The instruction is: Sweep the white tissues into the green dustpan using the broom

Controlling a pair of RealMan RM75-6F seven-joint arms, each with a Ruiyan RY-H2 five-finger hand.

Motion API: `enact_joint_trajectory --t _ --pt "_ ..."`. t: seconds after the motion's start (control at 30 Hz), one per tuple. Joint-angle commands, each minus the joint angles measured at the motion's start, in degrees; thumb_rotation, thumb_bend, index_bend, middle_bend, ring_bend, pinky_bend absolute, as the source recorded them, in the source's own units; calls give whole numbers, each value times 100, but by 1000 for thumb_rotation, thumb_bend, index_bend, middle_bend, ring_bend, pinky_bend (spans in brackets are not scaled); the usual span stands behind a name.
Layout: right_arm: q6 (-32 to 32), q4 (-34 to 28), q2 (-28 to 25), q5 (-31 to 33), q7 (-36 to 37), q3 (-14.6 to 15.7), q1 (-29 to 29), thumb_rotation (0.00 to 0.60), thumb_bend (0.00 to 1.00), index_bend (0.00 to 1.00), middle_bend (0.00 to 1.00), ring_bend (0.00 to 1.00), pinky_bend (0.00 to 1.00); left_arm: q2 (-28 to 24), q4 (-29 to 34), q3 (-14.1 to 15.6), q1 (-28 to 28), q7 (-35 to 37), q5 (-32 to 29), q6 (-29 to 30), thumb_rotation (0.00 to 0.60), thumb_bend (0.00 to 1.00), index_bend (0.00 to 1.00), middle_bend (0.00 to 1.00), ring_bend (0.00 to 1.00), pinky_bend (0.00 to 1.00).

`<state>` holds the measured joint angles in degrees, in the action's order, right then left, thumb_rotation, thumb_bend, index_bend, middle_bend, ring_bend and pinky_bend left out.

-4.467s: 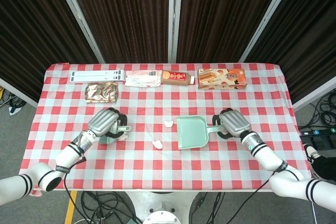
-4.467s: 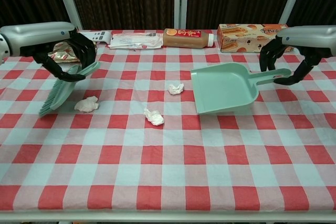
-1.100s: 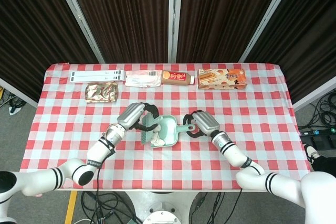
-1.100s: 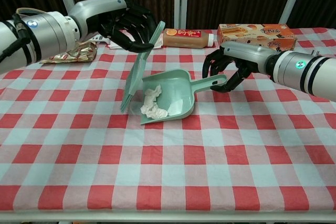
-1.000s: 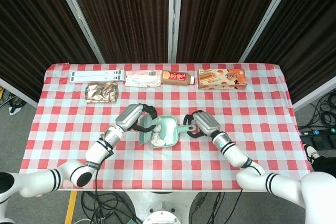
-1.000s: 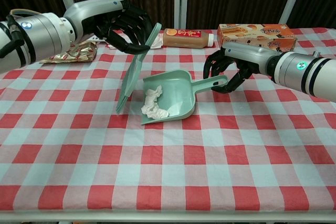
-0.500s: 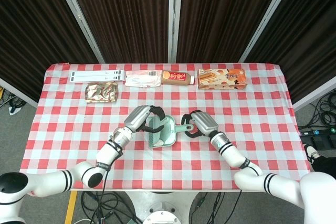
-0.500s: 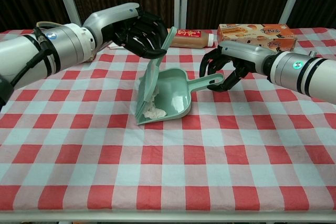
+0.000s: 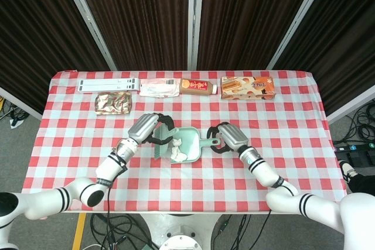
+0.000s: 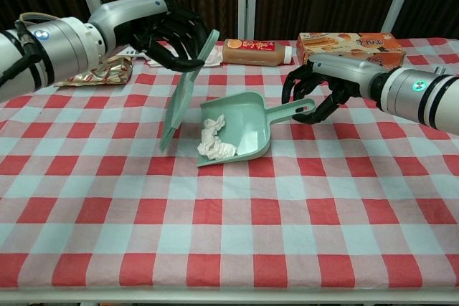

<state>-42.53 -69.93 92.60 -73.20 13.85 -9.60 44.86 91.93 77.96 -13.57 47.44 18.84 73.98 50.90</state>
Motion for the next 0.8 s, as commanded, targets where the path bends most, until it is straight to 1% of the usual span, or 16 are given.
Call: enact_joint_trajectory --t 0.03,0.1,0.13,0.2,0.27,0.33,0.37,0.4,0.5,0.53,0.6,0.7,0.8 --pt "-35 10 -49 -55 19 55 -48 600 404 690 592 297 188 -307 -89 256 -117 -572 177 108 600 410 539 545 395 354" --pt "-46 29 -80 -86 10 89 -70 600 404 664 591 293 182 -427 -147 368 -163 -964 176 124 600 409 539 545 395 354" --pt "-47 36 -107 -110 -1 113 -80 600 404 634 587 286 176 -488 -181 437 -199 -1252 152 145 600 409 539 545 395 354" --pt "-20 26 -163 -138 -25 154 -88 600 400 547 555 259 162 -566 -224 533 -251 -1746 79 174 600 409 534 542 395 351" --pt "3 -4 -244 -164 -86 201 -100 600 369 418 489 212 145 -659 -200 620 -302 -2315 -94 148 600 409 514 532 389 346" --pt "3 -46 -313 -154 -198 231 -117 600 297 254 388 142 124 -749 -102 651 -328 -2737 -358 53 600 406 461 505 371 339" --pt "2 -69 -342 -136 -259 238 -124 600 268 208 356 120 116 -773 -54 656 -338 -2870 -470 19 600 400 412 474 349 331" --pt "12 -98 -375 -114 -325 246 -127 600 215 150 308 90 103 -791 -18 662 -347 -3000 -578 -10 600 396 385 452 336 327" --pt "70 -204 -497 18 -622 259 -123 600 83 37 195 17 57 -826 71 673 -355 -3400 -927 -83 600 367 280 351 271 313" --pt "79 -258 -537 84 -736 255 -125 600 56 13 168 4 44 -814 99 660 -367 -3507 -1034 -56 600 361 265 338 263 311" --pt "37 -345 -602 155 -897 246 -143 600 38 0 148 0 34 -813 142 649 -389 -3621 -1153 -14 600 346 236 313 251 307" --pt "-178 -527 -791 202 -1124 232 -238 600 30 0 139 0 29 -906 281 618 -457 -3745 -1296 118 600 332 215 286 231 299" --pt "-452 -763 -1149 253 -1339 246 -416 600 32 0 145 0 29 -1122 462 598 -619 -3720 -1312 373 600 319 215 284 230 292"
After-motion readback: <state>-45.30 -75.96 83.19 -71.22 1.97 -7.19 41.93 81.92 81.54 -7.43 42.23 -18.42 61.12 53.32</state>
